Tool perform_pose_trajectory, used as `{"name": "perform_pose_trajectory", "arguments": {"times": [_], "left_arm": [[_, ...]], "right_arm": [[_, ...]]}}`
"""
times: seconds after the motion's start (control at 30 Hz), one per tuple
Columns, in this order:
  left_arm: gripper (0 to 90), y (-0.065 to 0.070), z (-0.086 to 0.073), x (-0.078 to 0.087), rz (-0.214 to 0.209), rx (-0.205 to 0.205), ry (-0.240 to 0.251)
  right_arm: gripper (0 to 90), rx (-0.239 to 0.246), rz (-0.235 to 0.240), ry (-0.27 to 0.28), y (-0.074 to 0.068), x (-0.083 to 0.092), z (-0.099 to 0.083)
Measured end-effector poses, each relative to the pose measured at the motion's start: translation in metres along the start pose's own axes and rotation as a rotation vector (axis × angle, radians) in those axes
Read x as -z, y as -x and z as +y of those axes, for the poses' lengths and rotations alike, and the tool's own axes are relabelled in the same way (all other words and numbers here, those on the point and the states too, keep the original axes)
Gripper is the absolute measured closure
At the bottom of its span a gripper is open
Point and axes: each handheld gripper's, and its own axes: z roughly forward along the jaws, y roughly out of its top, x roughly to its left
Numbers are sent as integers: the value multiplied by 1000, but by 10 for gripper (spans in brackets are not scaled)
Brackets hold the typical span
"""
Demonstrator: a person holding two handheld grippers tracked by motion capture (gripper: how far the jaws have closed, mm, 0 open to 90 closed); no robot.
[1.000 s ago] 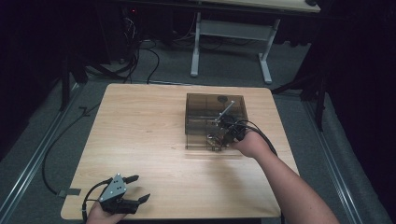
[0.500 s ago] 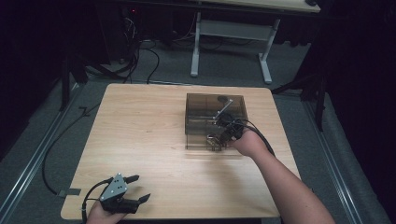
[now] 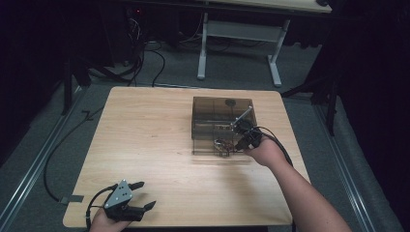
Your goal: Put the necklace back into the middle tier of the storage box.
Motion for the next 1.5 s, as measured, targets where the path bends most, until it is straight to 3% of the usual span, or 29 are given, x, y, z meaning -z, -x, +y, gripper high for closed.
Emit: {"name": "perform_pose_trajectory", "arguments": {"times": [0.27, 0.47, 0.53, 0.63, 0.73, 0.77, 0.9, 1.07, 1.2, 1.23, 1.3, 1.5], "left_arm": [[211, 0, -1, 1, 4, -2, 4], [211, 0, -1, 1, 3, 3, 6], [211, 0, -1, 1, 4, 1, 6], [211, 0, -1, 1, 3, 4, 7], [211, 0, -1, 1, 1, 3, 6], [211, 0, -1, 1, 1, 4, 6], [211, 0, -1, 1, -1, 2, 5], [211, 0, 0, 1, -2, 2, 5], [211, 0, -1, 1, 5, 5, 9], [212, 0, -1, 1, 5, 6, 10], [211, -1, 0, 1, 6, 9, 6], [211, 0, -1, 1, 12, 7, 10]], "right_arm": [[872, 0, 21, -3, -4, -9, 9], [900, 41, 17, -5, -12, -16, 16], [900, 26, 24, -17, -16, -18, 19], [900, 61, 20, -22, -20, -24, 25], [900, 40, 17, -26, -23, -26, 30], [900, 58, 15, -21, -22, -26, 31], [872, 55, 16, 37, -20, -9, 27], [805, 25, 31, 86, -23, 19, 2], [745, 34, 32, 135, -26, 28, -28], [727, 10, 39, 147, -29, 30, -38], [697, 26, 38, 187, -29, 29, -51], [573, -18, 49, 316, -33, 16, -95]]}}
